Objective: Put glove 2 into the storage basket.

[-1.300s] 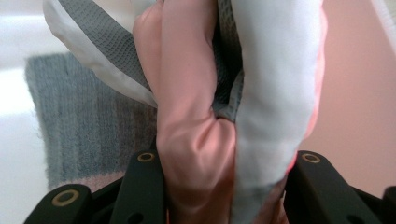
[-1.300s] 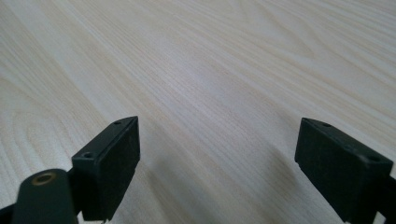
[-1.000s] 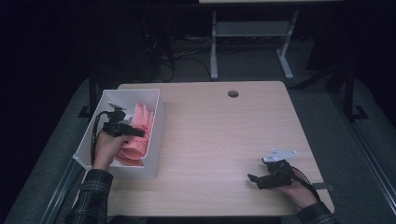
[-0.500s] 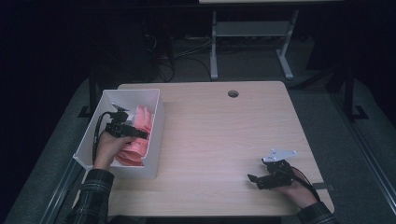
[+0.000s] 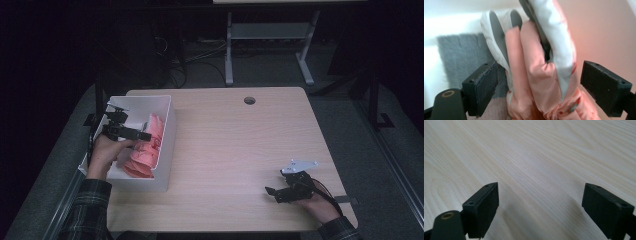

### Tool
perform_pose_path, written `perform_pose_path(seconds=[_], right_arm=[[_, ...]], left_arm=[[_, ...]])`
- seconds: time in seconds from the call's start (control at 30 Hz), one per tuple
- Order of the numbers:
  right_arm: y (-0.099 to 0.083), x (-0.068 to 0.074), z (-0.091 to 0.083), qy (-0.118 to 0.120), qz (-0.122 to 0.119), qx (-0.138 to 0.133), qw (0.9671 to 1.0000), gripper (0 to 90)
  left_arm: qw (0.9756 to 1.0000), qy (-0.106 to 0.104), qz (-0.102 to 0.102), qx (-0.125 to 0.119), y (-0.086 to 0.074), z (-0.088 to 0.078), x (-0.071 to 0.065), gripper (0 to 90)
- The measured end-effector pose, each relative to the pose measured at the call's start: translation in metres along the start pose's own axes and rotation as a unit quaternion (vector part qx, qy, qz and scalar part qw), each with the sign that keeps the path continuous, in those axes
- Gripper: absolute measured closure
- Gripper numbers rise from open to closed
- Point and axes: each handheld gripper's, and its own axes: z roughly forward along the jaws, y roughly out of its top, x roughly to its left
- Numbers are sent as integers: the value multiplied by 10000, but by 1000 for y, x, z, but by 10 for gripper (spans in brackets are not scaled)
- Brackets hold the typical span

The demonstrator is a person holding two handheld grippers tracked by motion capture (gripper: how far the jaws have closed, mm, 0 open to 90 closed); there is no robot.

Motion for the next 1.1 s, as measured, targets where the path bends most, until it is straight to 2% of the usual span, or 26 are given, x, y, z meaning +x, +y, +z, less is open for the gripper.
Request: perform_pose_path(seconds=[0.13, 0.23, 0.47, 0.6, 0.73, 1.1], right_arm=[[0, -1, 1, 14, -29, -19, 10000, 138], [0, 0, 1, 15, -13, -3, 10000, 138], [-1, -3, 0, -3, 14, -15, 10000, 138], [-1, -3, 0, 10, -4, -15, 10000, 138], [0, -2, 0, 12, -4, -22, 10000, 138], [1, -2, 0, -9, -91, -29, 10000, 138]], left_arm=[[9997, -23, 144, -203, 5, -16, -3, 143], [9989, -33, 344, -307, 9, -26, -6, 143], [9952, -112, 772, -590, 19, -49, -21, 142], [9922, -189, 1000, -721, 25, -57, -36, 142], [9886, -325, 1222, -819, 30, -59, -55, 143], [9793, -539, 1758, -849, 37, -50, -98, 143]])
